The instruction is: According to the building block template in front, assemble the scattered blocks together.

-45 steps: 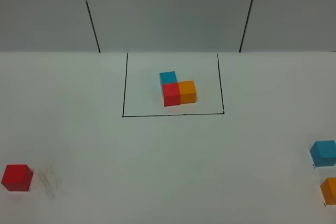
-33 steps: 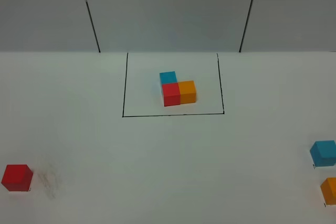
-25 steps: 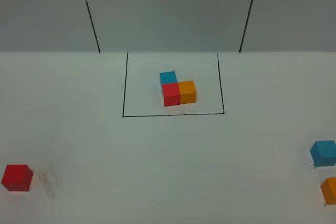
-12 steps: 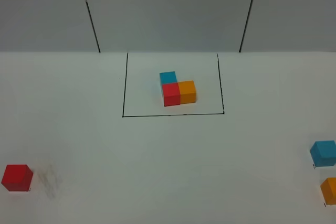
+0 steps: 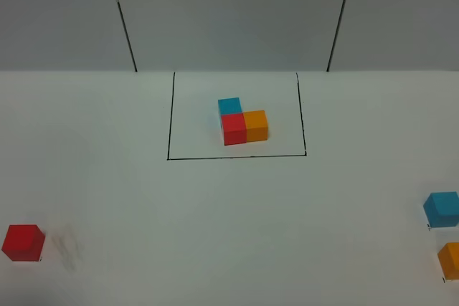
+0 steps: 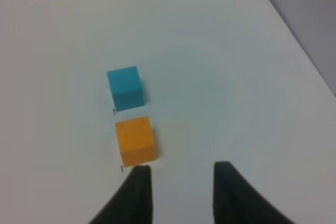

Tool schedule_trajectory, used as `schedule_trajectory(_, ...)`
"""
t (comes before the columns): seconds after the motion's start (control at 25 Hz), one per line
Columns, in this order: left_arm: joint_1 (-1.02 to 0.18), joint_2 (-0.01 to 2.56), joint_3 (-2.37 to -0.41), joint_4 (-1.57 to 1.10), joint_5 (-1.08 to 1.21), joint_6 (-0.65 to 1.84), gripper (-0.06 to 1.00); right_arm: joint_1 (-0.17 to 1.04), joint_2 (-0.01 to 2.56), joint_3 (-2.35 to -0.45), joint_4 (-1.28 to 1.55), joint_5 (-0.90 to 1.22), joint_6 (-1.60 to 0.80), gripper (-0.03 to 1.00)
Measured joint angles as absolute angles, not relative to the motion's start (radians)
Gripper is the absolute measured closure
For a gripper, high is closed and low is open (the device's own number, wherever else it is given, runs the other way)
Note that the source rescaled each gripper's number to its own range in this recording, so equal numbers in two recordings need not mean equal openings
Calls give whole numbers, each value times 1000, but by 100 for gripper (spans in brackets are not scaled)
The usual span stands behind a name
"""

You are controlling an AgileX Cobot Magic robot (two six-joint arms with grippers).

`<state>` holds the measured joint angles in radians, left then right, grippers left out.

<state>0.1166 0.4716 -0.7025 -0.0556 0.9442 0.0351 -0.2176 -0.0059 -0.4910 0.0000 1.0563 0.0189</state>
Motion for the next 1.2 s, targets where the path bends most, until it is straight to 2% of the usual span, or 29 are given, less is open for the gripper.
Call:
schedule_trajectory(0.4,117,992,-937,-52,862,35,1,-218,-6,-491,0,1056,19,97)
schedule_trajectory(0.72,117,1304,-946,-52,874,35,1,-218,-6,-491,0,1056,19,97)
schedule_trajectory(1.2,117,1535,-918,-52,750,35,1,-218,-6,-491,0,1056,19,97)
